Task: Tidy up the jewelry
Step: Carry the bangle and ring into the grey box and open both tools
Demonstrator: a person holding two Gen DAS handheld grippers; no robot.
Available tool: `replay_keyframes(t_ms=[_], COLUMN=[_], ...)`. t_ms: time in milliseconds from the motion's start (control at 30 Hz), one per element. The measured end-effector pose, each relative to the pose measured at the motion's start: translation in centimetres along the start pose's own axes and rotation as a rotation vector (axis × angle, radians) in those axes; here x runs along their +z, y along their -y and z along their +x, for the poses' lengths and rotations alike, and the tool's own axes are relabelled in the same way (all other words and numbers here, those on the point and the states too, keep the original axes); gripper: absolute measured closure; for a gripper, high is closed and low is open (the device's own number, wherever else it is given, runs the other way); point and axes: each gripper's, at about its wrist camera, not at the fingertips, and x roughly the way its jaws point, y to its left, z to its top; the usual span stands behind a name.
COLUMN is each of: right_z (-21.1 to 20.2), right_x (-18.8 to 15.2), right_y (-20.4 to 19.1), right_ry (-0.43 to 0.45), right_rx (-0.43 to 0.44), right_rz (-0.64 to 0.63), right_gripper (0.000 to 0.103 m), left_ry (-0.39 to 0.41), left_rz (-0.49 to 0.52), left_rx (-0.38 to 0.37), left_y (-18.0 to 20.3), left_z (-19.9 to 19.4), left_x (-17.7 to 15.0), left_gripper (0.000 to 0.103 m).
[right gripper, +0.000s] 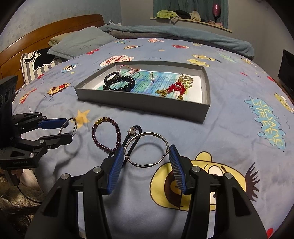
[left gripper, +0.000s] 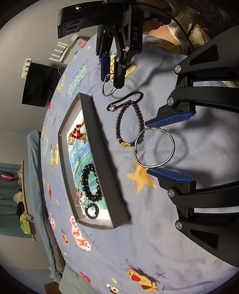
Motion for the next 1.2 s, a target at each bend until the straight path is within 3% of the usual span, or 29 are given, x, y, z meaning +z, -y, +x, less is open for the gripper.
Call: replay_keyframes(t_ms=[500,767,1200], right_z=[-1.0,0.1,6.7], right_x=[4.9,8.5,12.8], right_y=[2.1,2.6,3.6], right_ry=[0.081,0.109,0.035], right_rx=[-0.015,-0.016,-0.050], right_rz=[0.021,0.013,0.033], right_gripper=[0.053,0.053,0.053], left_ry=[0.045,-0.043,-0.225], left_rz=[0.009,-0.031,-0.034], left_rx=[0.050,0.109,0.144], left_y=[-3.8,-7.0,-9.6], left_z=[-1.2,0.8,6.0], left_x=[5.2,7.7,9.9], left_gripper=[0.056,0.056,0.056])
